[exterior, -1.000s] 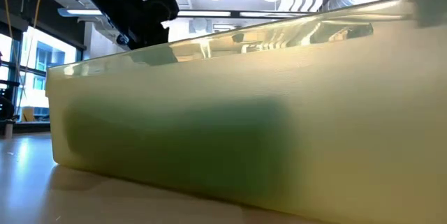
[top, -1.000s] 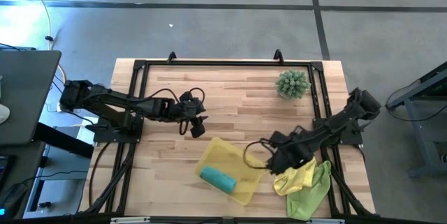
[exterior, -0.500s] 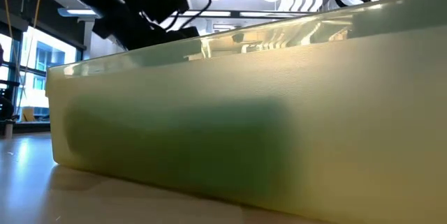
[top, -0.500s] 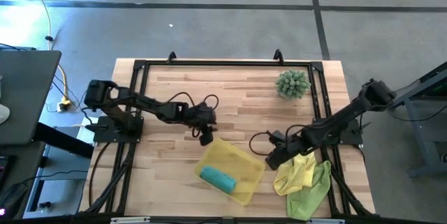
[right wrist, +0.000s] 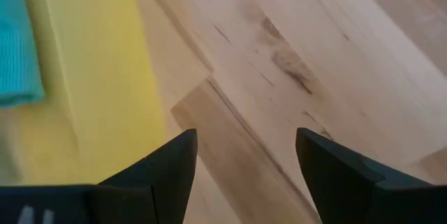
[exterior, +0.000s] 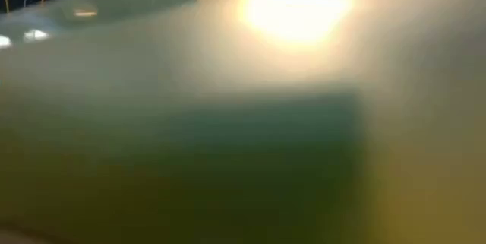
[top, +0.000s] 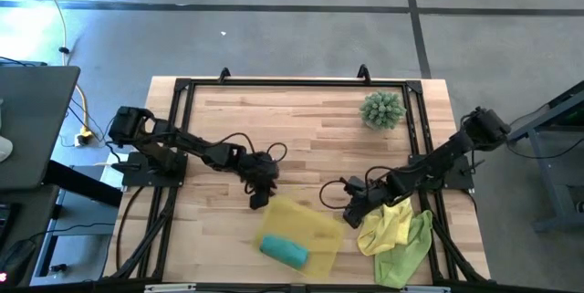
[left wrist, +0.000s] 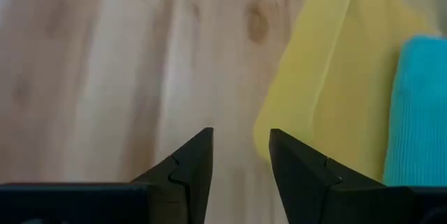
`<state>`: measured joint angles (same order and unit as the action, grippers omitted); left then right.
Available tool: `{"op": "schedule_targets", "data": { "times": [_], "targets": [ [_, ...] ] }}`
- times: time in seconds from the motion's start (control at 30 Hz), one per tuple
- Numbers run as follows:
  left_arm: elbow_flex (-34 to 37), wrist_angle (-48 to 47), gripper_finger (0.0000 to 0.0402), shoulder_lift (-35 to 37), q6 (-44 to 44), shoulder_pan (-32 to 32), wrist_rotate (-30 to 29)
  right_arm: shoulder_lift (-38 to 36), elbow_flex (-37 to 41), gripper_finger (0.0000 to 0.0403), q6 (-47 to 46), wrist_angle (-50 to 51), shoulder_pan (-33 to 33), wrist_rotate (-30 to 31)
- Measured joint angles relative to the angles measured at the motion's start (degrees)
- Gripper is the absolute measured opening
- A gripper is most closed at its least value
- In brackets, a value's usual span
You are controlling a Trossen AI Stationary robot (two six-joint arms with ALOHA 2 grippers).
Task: Roll microfiber towels into tight, uniform cylinder then place into a basket
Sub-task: Adjust the yellow bin, then fold the yellow towel
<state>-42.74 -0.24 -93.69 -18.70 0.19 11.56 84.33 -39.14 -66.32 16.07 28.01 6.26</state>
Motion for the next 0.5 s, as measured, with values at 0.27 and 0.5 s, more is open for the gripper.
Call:
{"op": "schedule_targets", "data": {
  "times": [0.27,0.5],
  "targets": [
    [0.0,0.16,0.0131,0.04,-0.68,-2.92,-3.4,-2.44,-3.63,0.0236,3.05,19.54,-4.96,-7.33],
    [-3.0,0.57,0.0131,0.95,0.32,-1.67,-12.04,-2.62,-10.75,0.0236,-1.92,46.63,-7.7,-8.88]
  ]
}}
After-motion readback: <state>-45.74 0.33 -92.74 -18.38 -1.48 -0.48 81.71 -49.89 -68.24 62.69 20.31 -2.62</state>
